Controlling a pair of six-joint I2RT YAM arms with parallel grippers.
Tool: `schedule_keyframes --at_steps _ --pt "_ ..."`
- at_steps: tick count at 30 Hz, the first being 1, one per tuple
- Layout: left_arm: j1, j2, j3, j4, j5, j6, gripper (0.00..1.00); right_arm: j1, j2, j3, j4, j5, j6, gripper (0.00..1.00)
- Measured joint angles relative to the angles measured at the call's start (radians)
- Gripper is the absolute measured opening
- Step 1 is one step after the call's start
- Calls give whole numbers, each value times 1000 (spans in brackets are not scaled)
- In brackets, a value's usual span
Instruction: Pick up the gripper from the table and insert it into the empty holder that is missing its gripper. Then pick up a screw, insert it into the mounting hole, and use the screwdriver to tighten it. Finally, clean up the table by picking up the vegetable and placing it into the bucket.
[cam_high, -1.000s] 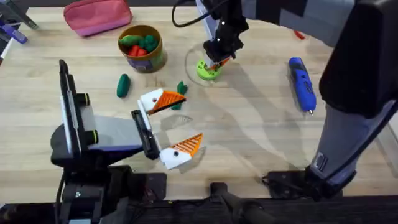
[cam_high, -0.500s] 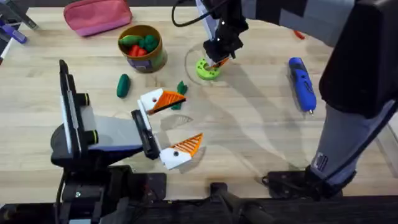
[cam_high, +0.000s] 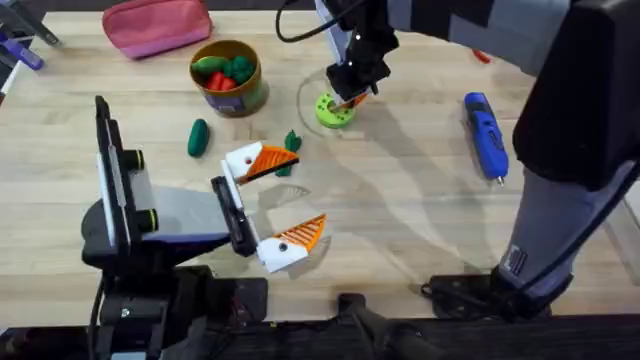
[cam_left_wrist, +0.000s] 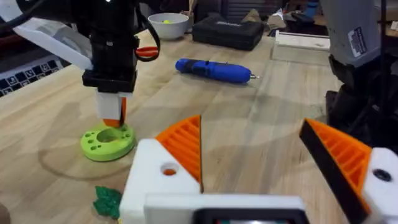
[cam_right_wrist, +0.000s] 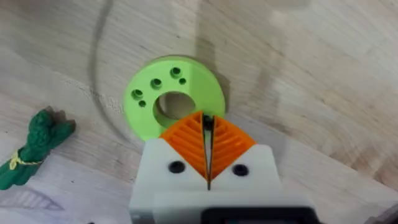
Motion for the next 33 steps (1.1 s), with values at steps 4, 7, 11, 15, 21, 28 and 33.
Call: schedule_keyframes --at_steps 4,7,11,15,21,28,33 --pt "0 0 0 0 0 0 985 0 0 0 0 0 0 4" --pt "0 0 0 0 0 0 985 0 0 0 0 0 0 4" --pt "0 0 0 0 0 0 985 0 -8 0 -3 0 0 4" --pt "0 0 0 0 0 0 985 0 -32 0 -12 0 0 4" --pt "0 0 0 0 0 0 985 0 -88 1 -30 0 0 4" --pt "0 0 0 0 0 0 985 0 -157 1 -62 0 -5 4" --pt "0 0 0 0 0 0 985 0 -197 26 -159 0 -14 4"
